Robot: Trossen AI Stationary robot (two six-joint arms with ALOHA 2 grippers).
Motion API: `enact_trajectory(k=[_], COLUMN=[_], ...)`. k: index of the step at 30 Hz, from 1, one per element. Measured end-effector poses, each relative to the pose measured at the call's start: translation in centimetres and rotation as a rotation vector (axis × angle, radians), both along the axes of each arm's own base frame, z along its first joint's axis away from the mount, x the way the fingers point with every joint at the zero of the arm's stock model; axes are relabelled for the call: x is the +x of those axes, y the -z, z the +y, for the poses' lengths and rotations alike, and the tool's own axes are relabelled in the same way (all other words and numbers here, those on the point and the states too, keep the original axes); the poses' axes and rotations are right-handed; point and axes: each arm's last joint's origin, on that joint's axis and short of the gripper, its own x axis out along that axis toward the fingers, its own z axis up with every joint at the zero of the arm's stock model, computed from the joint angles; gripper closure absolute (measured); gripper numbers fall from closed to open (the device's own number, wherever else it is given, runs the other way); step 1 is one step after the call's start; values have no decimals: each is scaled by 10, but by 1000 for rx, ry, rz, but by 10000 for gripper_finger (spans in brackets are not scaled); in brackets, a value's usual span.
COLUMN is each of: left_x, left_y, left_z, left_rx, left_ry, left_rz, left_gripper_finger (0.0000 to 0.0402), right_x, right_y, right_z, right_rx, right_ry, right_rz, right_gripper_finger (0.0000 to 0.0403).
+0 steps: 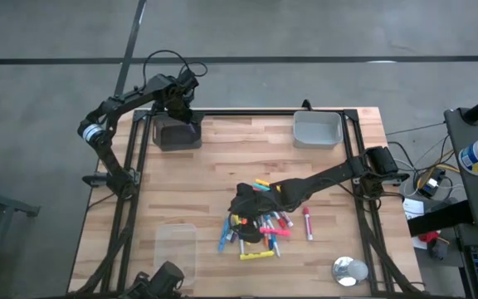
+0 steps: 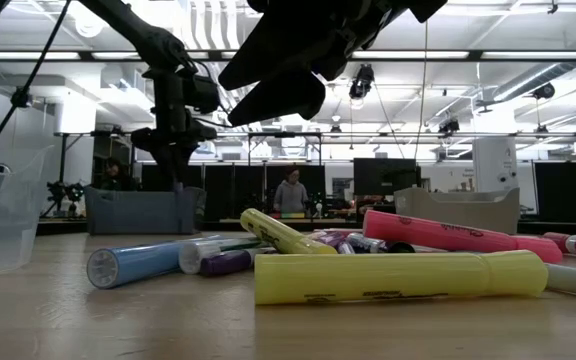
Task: Pick & Place Markers
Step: Put the violet highlighter pen into the black bin
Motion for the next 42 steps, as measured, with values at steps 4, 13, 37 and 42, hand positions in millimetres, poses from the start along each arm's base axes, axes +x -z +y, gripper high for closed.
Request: enact_trajectory(k=[4,13,37,42], left_x=[0,0,-4,-11], left_y=[0,0,7,27], left_z=[0,0,-10,-20], left_rx=[4,4,-137,-217], left_ry=[-5,-11,-125,-191], left_rz=[4,3,-3,56], left_gripper_finger=[235,223,223,223], right_x=[0,0,0,0], right_y=[0,0,0,0], right_z=[0,0,0,0], right_rx=[0,0,0,0], right_ry=[0,1,0,1], right_rz=[0,0,0,1], right_gripper_finger=[110,110,110,110])
